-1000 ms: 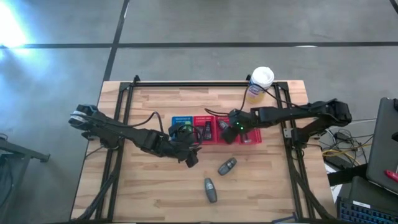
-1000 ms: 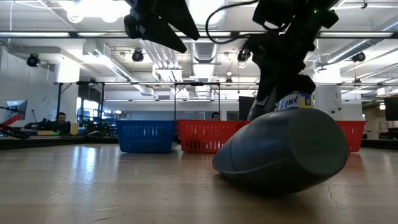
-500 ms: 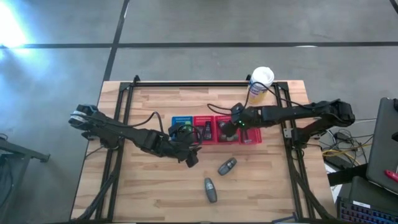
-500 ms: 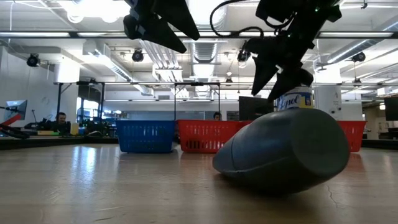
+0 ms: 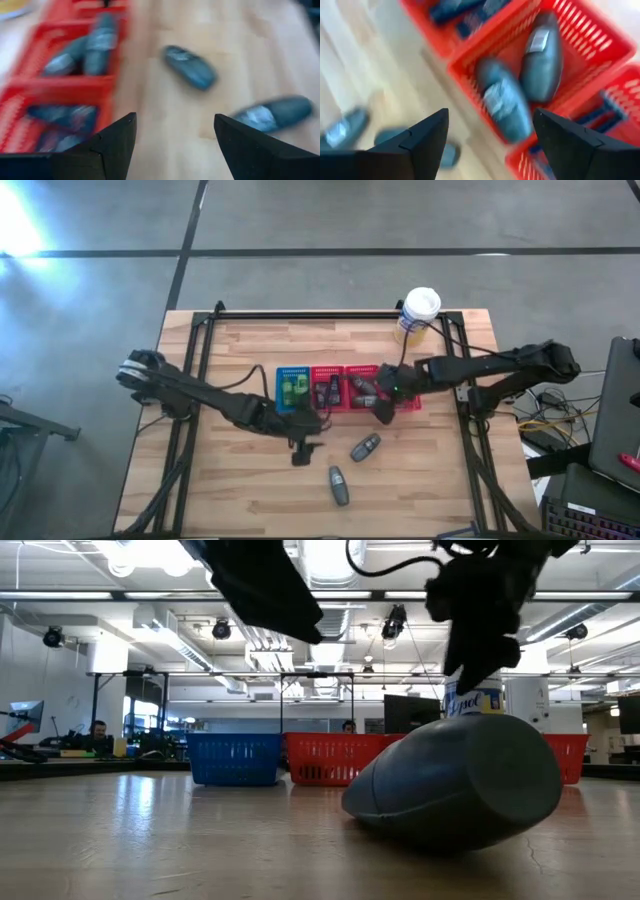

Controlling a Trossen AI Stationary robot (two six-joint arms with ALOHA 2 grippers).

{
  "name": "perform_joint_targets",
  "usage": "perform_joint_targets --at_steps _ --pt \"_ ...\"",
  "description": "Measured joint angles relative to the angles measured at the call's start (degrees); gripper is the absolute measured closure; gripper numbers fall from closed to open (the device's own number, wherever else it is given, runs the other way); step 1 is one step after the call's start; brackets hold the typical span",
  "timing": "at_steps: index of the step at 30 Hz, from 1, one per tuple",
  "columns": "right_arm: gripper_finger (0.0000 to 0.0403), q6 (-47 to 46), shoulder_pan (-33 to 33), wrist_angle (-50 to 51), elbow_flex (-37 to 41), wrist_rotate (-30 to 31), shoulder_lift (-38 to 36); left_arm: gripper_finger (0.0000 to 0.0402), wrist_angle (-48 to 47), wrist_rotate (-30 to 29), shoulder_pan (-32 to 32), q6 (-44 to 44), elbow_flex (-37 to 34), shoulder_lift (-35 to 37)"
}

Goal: Pick & Place Travel size toiletries
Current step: Put the gray deodorant into the middle red bin

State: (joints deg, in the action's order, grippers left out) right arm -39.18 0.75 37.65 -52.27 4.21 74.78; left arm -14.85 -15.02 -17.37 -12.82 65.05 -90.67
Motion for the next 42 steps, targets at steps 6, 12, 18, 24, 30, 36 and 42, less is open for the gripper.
perform_joint_targets --at_steps 6,12,18,24,30,36,42 --pt "0.0139 -3.2 7.4 9.5 0.0 -0.3 -3.1 0.0131 10.3 16.7 0.0 12.8 -0.2 -6.9" --pt "0.0133 -11.3 14.9 16.8 0.2 1.3 -7.1 0.0131 11.9 27.1 -0.5 23.0 5.8 -17.1" --pt "0.0097 -19.7 21.6 21.3 0.4 5.0 -11.1 0.0131 8.2 31.8 -0.5 29.4 15.3 -25.3" --pt "0.0065 -26.5 25.7 22.5 1.3 7.0 -13.7 0.0131 -2.4 35.0 -0.5 35.9 23.0 -30.1" --pt "0.0044 -29.4 27.6 22.2 2.2 8.2 -13.5 0.0131 -2.2 37.1 -0.5 38.9 23.9 -32.4" --pt "0.0049 -28.7 27.8 22.1 2.7 8.2 -12.9 0.0133 -3.0 36.7 -0.5 36.7 23.7 -34.2" --pt "0.0073 -28.0 27.8 22.0 2.8 9.4 -13.5 0.0178 -4.0 32.8 -0.6 30.9 23.7 -33.7"
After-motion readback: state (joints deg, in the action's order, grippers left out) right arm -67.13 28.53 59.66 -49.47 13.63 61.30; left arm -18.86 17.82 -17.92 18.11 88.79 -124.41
